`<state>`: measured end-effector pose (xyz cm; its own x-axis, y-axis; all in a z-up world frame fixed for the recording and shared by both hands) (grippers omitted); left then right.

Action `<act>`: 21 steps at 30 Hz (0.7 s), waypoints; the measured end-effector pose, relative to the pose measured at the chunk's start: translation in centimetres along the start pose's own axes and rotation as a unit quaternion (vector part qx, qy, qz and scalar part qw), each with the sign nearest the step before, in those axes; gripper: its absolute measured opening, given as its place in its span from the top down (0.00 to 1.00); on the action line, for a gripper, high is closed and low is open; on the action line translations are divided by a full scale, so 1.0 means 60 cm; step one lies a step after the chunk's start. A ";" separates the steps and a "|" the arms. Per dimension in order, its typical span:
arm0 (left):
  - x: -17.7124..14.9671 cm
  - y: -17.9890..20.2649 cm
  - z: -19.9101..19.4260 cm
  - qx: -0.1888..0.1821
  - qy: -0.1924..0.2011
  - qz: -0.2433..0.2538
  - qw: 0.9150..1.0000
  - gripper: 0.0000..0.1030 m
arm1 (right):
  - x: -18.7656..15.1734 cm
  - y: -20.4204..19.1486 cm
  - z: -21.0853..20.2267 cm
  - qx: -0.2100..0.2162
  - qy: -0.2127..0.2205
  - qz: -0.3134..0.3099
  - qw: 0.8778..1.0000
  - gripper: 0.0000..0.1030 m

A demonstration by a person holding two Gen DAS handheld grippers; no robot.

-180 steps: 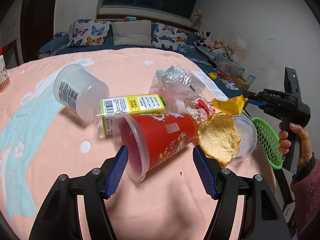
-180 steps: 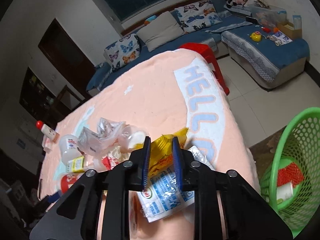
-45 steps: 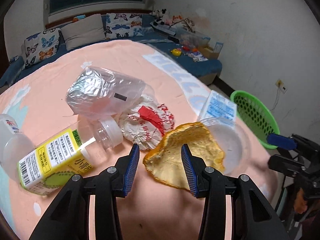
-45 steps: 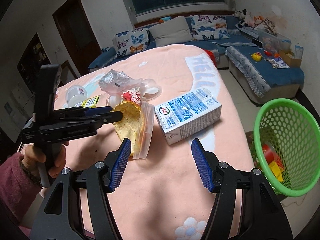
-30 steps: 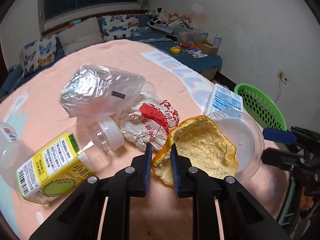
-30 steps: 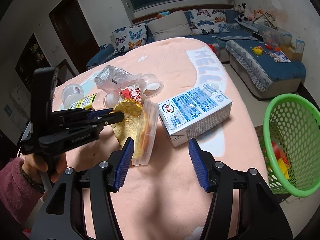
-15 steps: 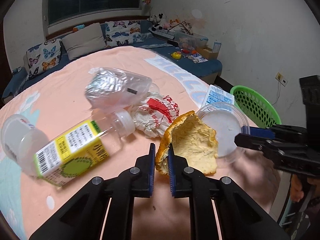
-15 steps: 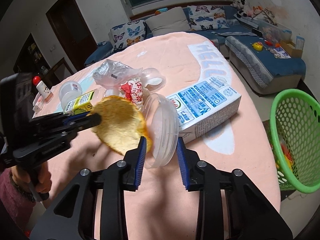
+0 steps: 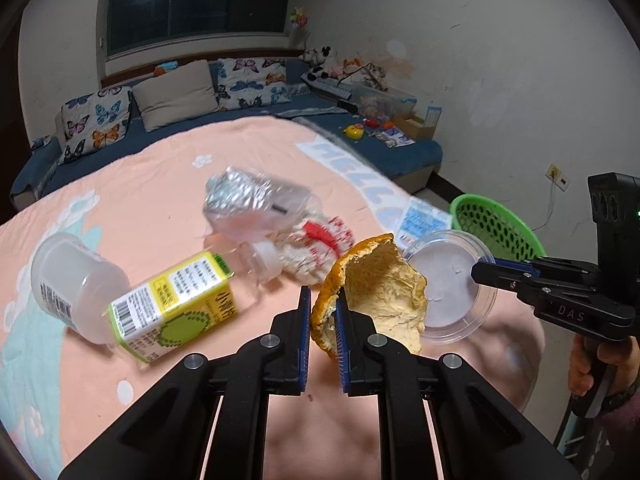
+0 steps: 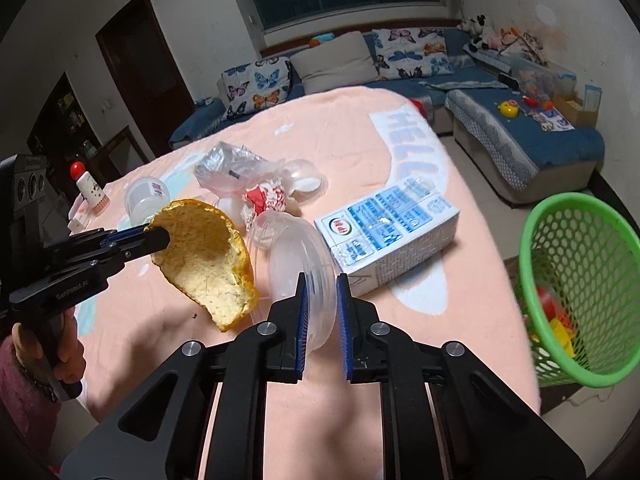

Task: Collect trash
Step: 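Carry the clear lid to the basket and release it while the left gripper carries the crust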

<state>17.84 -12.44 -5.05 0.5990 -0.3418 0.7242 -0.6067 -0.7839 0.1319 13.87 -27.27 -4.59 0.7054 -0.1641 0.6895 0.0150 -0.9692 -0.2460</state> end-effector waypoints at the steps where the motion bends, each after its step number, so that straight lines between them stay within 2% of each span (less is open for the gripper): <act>1: 0.005 0.007 -0.002 -0.004 0.003 0.001 1.000 0.89 | 0.003 0.003 -0.008 -0.001 0.003 -0.001 1.000 0.87; 4: 0.021 0.029 -0.008 -0.013 0.011 0.008 1.000 0.89 | 0.013 0.020 -0.036 -0.005 0.019 0.005 1.000 0.87; 7: 0.038 0.053 -0.011 -0.024 0.019 0.017 0.999 0.89 | 0.028 0.056 -0.066 -0.028 0.039 0.015 0.999 0.88; 13: 0.077 0.113 0.005 -0.055 0.026 0.036 0.997 0.89 | 0.033 0.179 -0.114 -0.100 0.053 0.050 0.992 0.90; 21: 0.117 0.202 0.065 -0.089 0.012 0.061 0.994 0.89 | -0.005 0.360 -0.123 -0.199 0.031 0.118 0.972 0.90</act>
<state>16.72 -26.37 -1.04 0.5031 -0.4151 0.7580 -0.7588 -0.6320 0.1576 8.77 -49.52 -5.09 0.6124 -0.3886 0.6884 -0.4258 -0.8959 -0.1269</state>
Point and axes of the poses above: each gripper's, at about its wrist camera, not at the fingertips, and z roughly the way its jaws point, y to its right, x to its top, the point moved 8 cm from there along z, roughly the way its jaws point, and after that the axes turned 1 degree about -x, right-handed, at the moved point
